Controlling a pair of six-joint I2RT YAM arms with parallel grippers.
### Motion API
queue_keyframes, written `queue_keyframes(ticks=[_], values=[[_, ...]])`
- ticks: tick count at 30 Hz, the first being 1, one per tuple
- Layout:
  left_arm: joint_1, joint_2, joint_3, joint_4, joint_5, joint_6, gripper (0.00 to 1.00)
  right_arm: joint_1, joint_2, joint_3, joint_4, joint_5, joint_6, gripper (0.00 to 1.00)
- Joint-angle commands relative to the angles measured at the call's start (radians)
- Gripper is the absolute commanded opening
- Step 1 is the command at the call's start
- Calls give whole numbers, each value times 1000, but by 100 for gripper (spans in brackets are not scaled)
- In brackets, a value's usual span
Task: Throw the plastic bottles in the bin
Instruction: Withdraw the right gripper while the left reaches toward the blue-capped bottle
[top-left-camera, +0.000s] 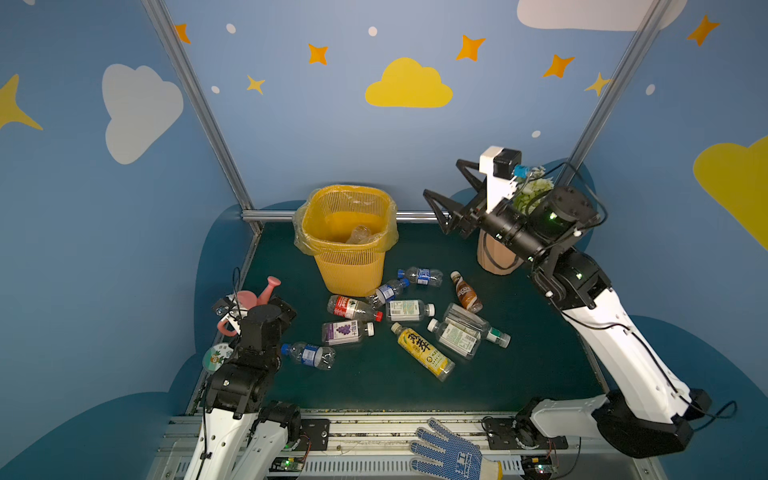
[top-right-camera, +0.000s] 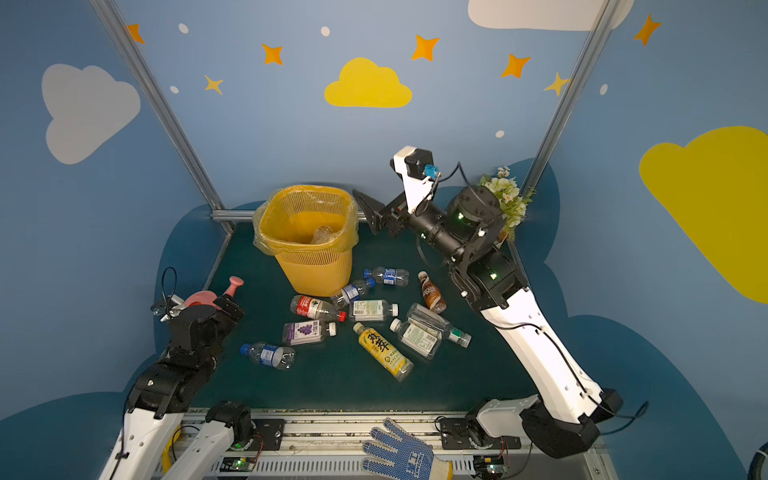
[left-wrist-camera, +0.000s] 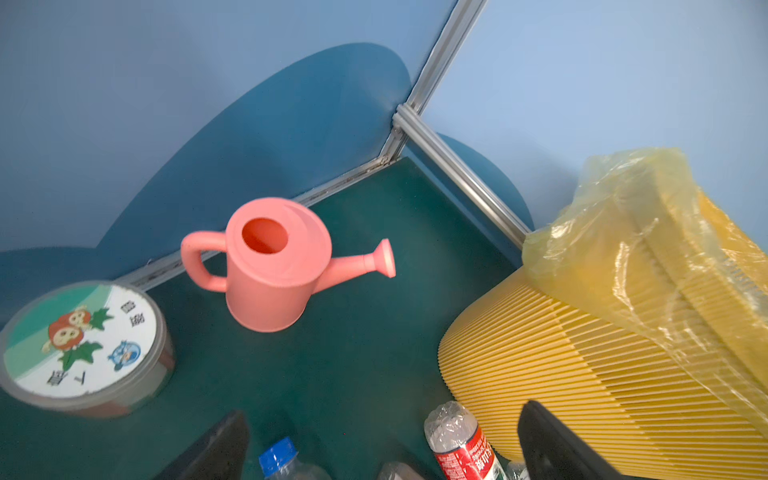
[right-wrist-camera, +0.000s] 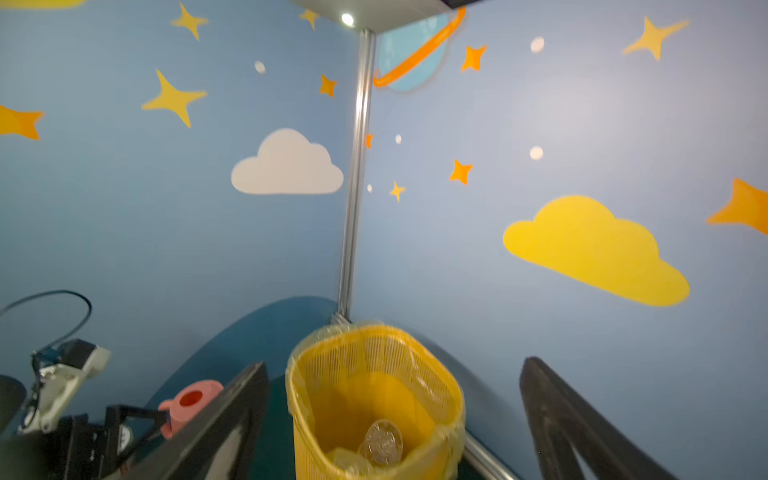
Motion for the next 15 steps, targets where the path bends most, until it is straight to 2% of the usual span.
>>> queue_keyframes(ticks=[1, 6, 15], values=[[-16, -11, -8, -127, 16, -165, 100, -24, -22, -207, 20, 108, 30, 93], [-67, 1, -78, -176, 82, -347, 100, -75, -113, -413, -7, 154, 107, 93], [-252, 49, -204, -165, 52, -577, 100, -157, -216, -683, -73, 218, 262, 95]])
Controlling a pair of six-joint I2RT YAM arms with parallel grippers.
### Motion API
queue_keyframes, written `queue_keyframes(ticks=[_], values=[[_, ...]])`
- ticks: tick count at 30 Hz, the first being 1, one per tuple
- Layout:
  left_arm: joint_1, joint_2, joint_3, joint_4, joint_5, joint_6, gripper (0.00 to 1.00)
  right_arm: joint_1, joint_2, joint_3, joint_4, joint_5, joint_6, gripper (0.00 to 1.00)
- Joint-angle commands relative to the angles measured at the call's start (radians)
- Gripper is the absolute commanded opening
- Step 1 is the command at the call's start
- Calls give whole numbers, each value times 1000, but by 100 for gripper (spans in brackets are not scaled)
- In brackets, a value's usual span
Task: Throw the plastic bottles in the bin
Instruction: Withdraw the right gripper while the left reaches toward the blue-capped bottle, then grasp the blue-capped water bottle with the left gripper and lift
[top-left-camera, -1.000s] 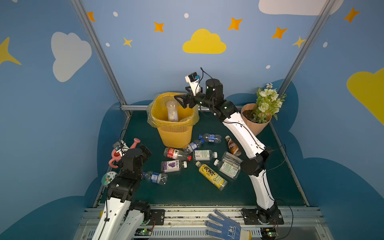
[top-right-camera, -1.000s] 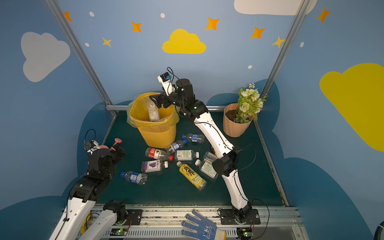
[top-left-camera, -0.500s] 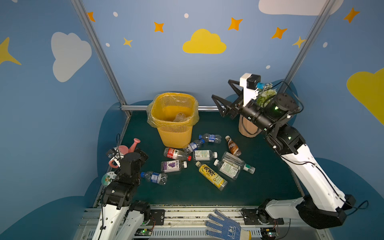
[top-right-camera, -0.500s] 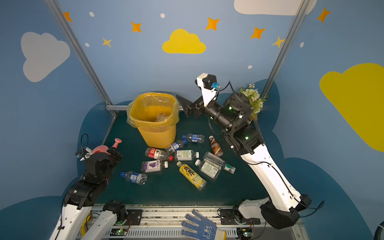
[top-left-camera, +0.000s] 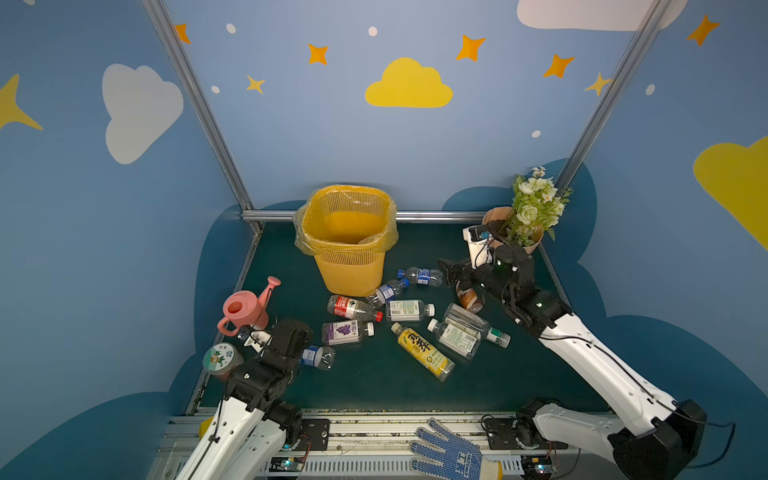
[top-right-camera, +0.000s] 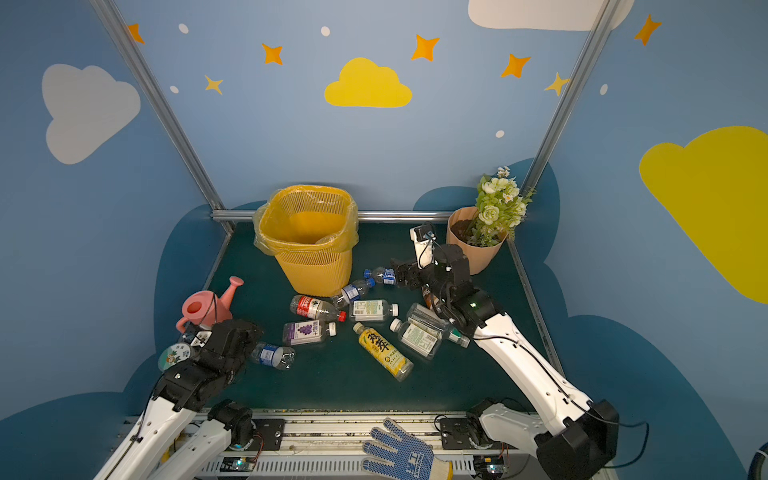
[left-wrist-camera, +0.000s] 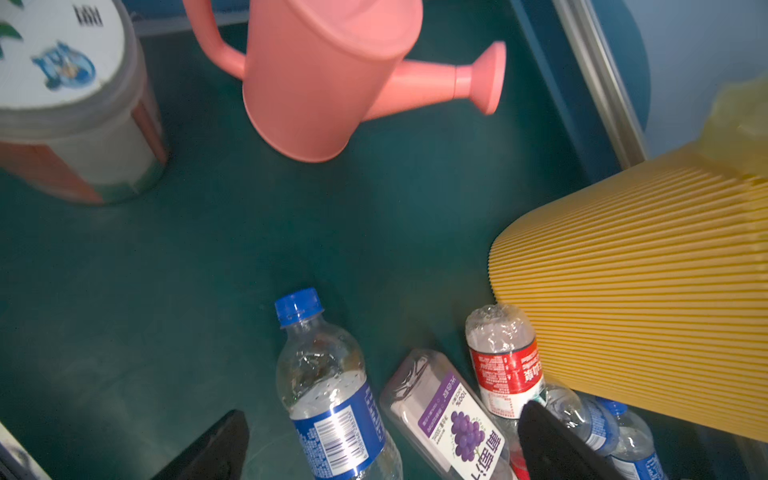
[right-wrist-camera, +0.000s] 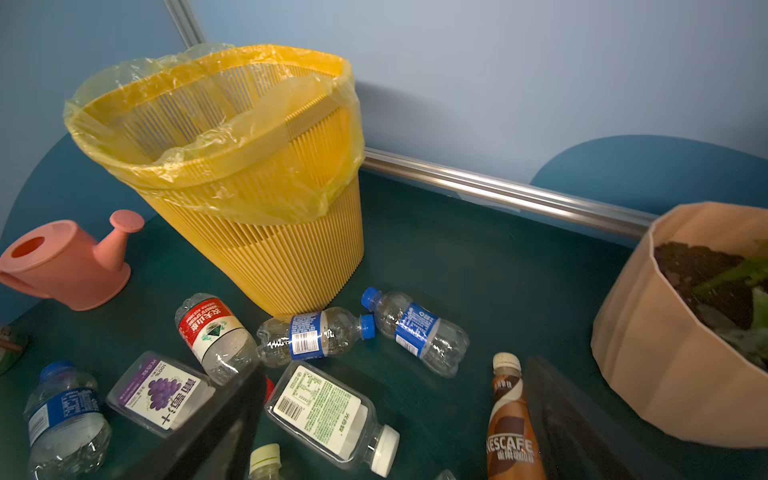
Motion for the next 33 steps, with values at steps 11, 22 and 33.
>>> queue_keyframes(ticks=[11, 22, 33], values=[[-102, 168, -120, 120, 35, -181, 100, -84, -2, -136, -102, 72, 192, 95], [-99, 202, -238, 279, 77, -162, 96, -101, 16, -126, -101, 42, 225, 95], [-17, 329, -280, 419, 183, -76, 88, -102, 12, -119, -119, 35, 238, 95]])
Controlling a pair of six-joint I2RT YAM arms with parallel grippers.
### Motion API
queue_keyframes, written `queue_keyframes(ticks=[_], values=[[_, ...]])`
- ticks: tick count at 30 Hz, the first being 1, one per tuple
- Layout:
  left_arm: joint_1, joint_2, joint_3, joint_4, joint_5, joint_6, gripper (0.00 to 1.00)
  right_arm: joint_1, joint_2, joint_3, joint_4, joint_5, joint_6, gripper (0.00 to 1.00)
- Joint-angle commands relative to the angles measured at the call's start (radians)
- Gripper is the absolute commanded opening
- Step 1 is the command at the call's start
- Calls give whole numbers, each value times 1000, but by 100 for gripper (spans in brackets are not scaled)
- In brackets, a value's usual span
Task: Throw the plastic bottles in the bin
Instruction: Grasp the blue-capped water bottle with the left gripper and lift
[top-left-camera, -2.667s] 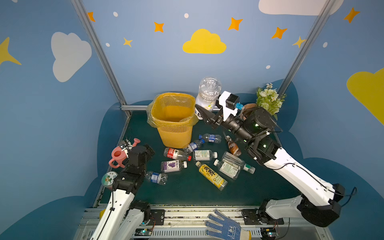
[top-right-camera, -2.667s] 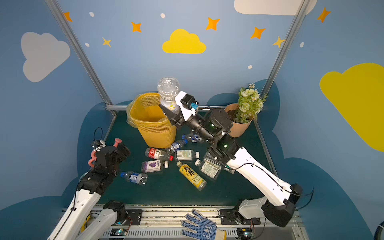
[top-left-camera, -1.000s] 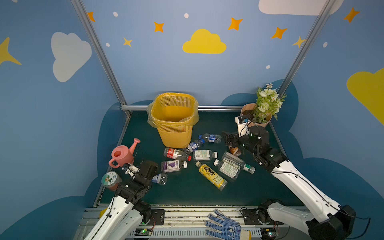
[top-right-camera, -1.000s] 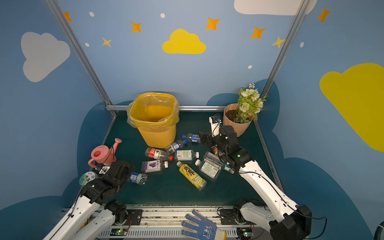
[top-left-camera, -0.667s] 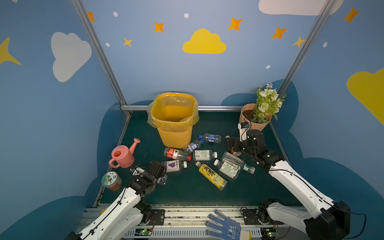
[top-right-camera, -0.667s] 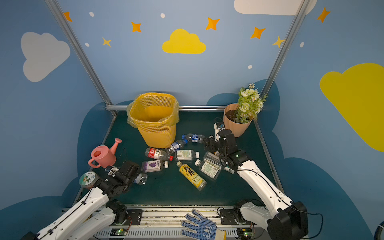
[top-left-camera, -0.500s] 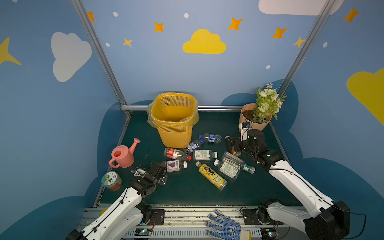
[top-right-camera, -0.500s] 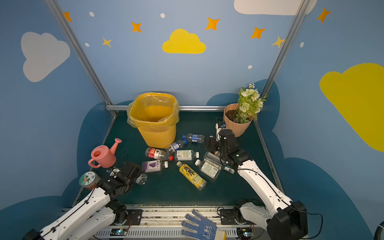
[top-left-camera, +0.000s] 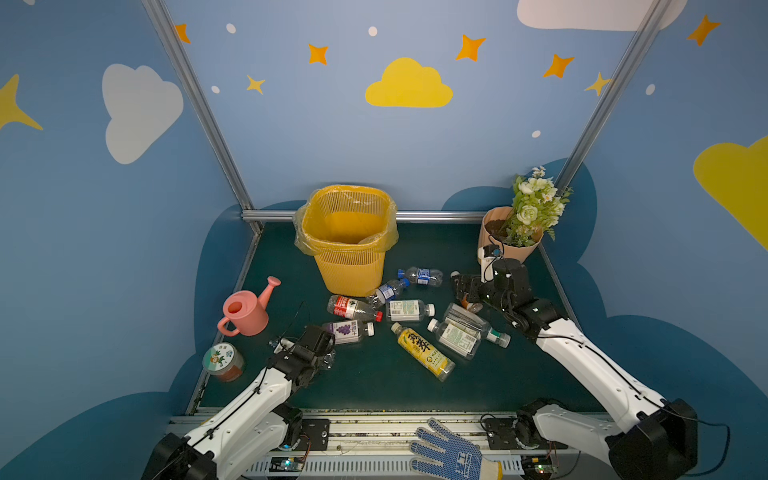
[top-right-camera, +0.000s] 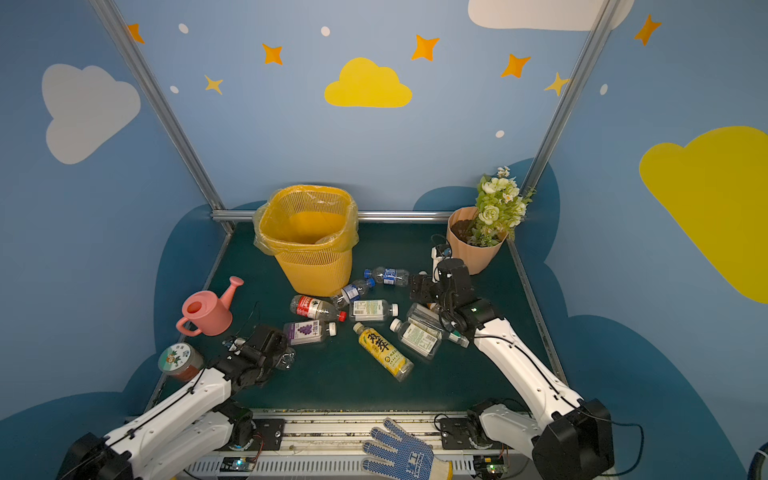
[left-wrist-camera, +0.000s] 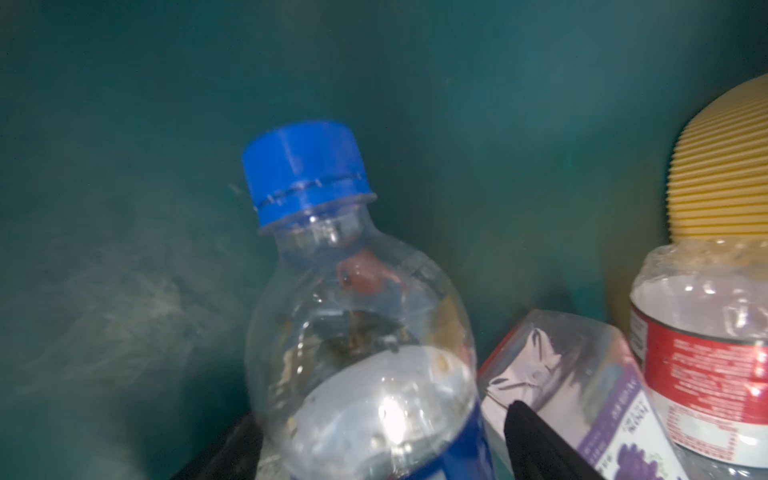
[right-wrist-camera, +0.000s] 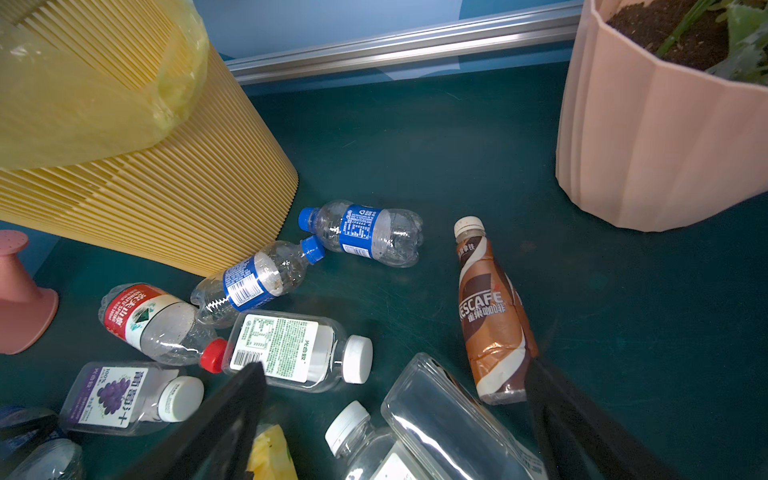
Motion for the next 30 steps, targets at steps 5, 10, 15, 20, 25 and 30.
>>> queue_keyframes(ticks=[5, 10, 15, 20, 25, 30], values=[[22, 26, -47, 74, 46, 54, 84, -4, -6, 13, -21, -8, 16, 95], [25, -13, -84, 96, 58, 57, 69, -5, -1, 17, -21, -21, 26, 95], [26, -112, -86, 41, 30, 68, 61, -4, -3, 13, -19, -21, 31, 95], [26, -235, -51, -48, -21, 89, 58, -4, -5, 8, -15, -21, 39, 95], [25, -293, 27, -111, -84, 152, 54, -4, -2, 8, -11, -13, 41, 95], [24, -296, 206, -144, -211, 364, 54, -4, -1, 12, -20, -14, 40, 95]])
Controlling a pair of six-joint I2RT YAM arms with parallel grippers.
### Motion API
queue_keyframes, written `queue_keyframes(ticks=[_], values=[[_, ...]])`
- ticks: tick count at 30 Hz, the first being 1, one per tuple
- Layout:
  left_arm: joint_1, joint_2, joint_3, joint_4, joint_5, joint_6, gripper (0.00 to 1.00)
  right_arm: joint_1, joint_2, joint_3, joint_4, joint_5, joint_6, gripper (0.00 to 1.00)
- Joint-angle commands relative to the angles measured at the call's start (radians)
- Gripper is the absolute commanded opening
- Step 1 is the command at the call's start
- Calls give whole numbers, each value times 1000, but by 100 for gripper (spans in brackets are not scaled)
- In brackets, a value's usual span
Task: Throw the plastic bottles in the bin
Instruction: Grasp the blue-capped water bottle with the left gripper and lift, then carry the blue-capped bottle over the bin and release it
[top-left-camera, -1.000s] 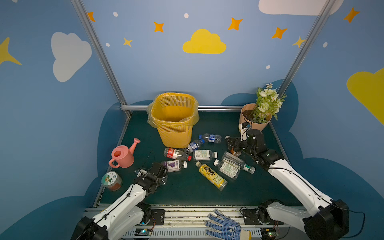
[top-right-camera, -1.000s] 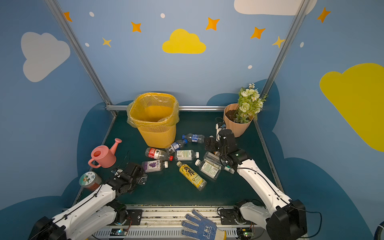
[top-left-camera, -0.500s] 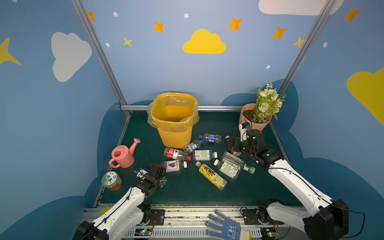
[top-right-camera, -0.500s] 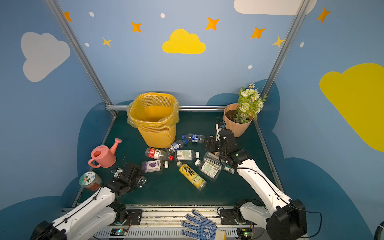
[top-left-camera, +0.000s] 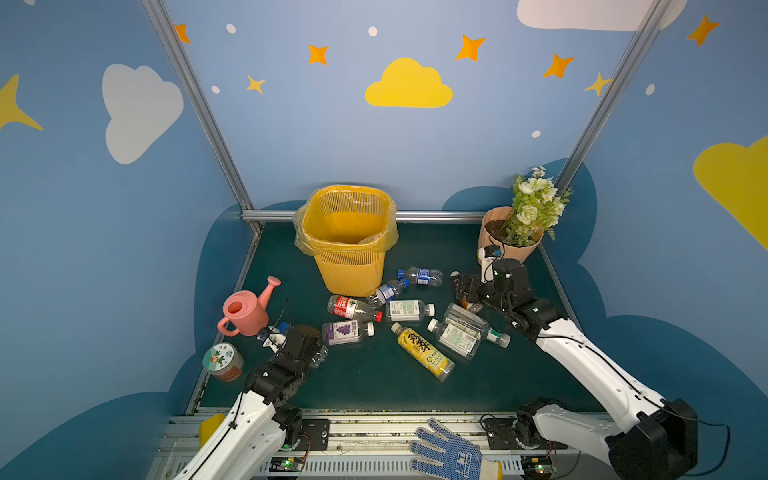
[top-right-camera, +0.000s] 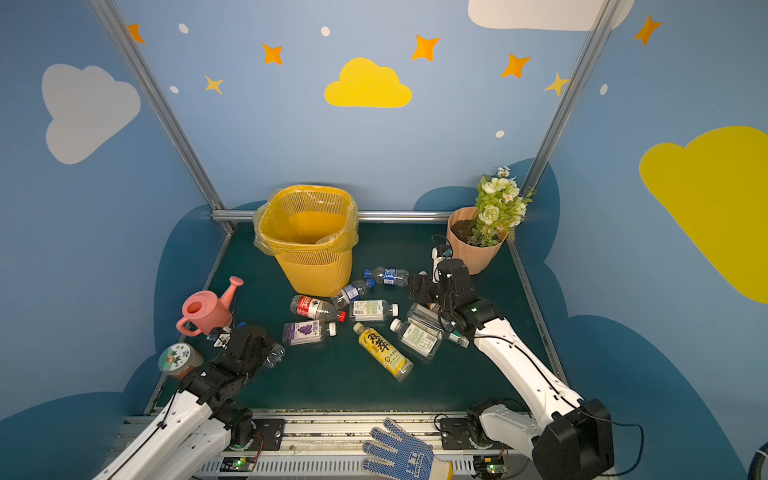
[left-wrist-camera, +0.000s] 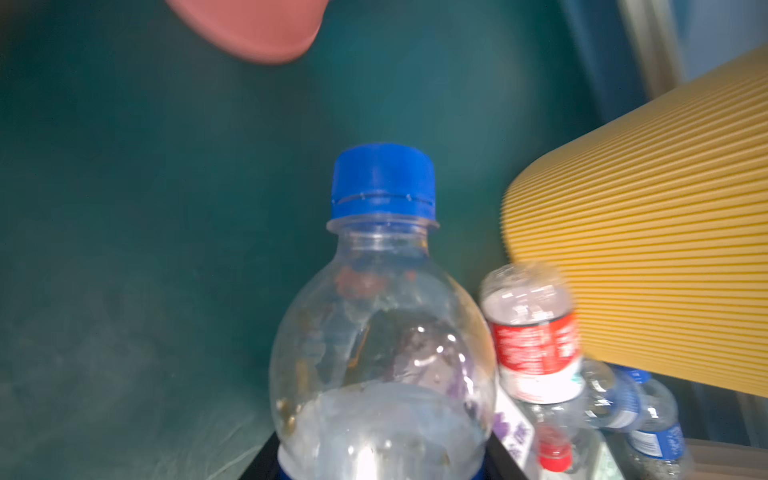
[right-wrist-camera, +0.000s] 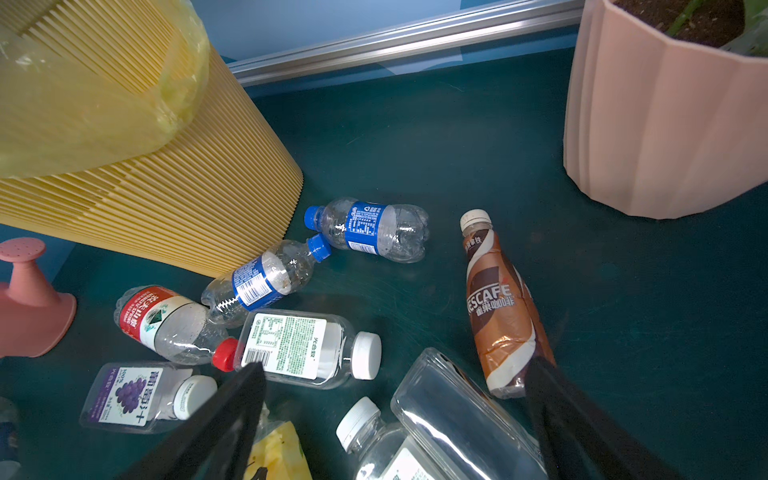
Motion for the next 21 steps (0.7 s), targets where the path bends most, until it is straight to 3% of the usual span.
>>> queue_keyframes(ticks=[1, 5, 13, 17, 21], values=[[0, -7, 152, -41, -158, 227, 53, -4, -2, 10, -16, 1, 5, 95], [-1, 15, 289, 80, -230, 479, 51, -5, -5, 4, -11, 17, 12, 95], [-21, 164, 607, 486, -189, 984, 50, -7, -5, 13, -19, 19, 7, 95], [-27, 249, 709, 641, -118, 1101, 49, -7, -20, 3, -19, 25, 10, 95], [-27, 380, 796, 707, -51, 1132, 50, -7, -35, -5, -23, 35, 10, 95]])
